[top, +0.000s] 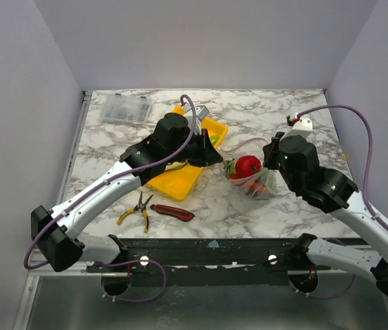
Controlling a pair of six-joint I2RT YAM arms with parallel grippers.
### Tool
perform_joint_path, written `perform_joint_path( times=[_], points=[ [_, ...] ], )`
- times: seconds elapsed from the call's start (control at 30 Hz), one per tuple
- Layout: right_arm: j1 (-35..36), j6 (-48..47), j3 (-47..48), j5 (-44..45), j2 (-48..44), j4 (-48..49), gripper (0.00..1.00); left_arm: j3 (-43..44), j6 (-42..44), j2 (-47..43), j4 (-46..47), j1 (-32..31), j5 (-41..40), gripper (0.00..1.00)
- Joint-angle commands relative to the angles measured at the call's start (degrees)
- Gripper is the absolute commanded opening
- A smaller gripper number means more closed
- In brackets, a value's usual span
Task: Place the food in the zip-top bag and seal the zipper
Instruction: Zip the zipper food storage bag at the center of the board.
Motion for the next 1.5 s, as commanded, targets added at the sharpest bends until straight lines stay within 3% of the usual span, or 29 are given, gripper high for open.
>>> perform_joint_path(
  times=[0.0,0.17,0.27,0.33,0.5,0.73,1.0,1.13,1.33,1.47],
  points=[
    [-0.45,-9.33,2.9,7.98,2.42,-1.19,0.01,-0.04,-5.27,-4.52,4.45,0.07,6.77,0.0],
    [-1.09,-18.23,4.82,14.64,7.03,-0.66,0.01,-3.21,-13.69,-8.03,5.08,-0.12,4.5,0.0],
    [-2.28,-22.98,5.29,9.41,9.79,0.6,0.01,-6.25,-17.86,-9.43,7.49,-0.09,2.01,0.0],
    [-2.42,-20.05,7.71,7.89,12.36,-3.29,0.02,-6.72,-19.8,-9.69,8.34,-0.11,0.65,0.0],
    [-2.42,-7.36,19.22,-7.23,14.88,-16.4,0.39,-5.85,-20.52,-8.63,10.12,-0.12,0.68,0.0],
    [-2.43,-11.93,28.43,-30.51,14.07,-16.69,0.59,-5.44,-21.23,-8.11,12.59,-0.05,1.91,0.0],
    [-2.33,-21.06,36.6,-43.31,19.25,-16.78,0.74,-4.97,-21.31,-7.43,13.91,-0.12,2.24,0.0],
    [-2.37,-22.75,33.91,-50.1,21.09,-15.91,0.72,-4.66,-21.23,-7.32,14.33,-0.12,2.17,0.0],
    [-2.38,-22.38,26.91,-47.7,19.66,-14.73,0.56,-4.59,-20.85,-7.5,14.32,0.07,1.91,0.0],
    [-2.35,-21.64,22.62,-47.6,16.97,-13.35,0.4,-5.13,-20.79,-7.93,14.47,0.19,1.64,0.0]
  ],
)
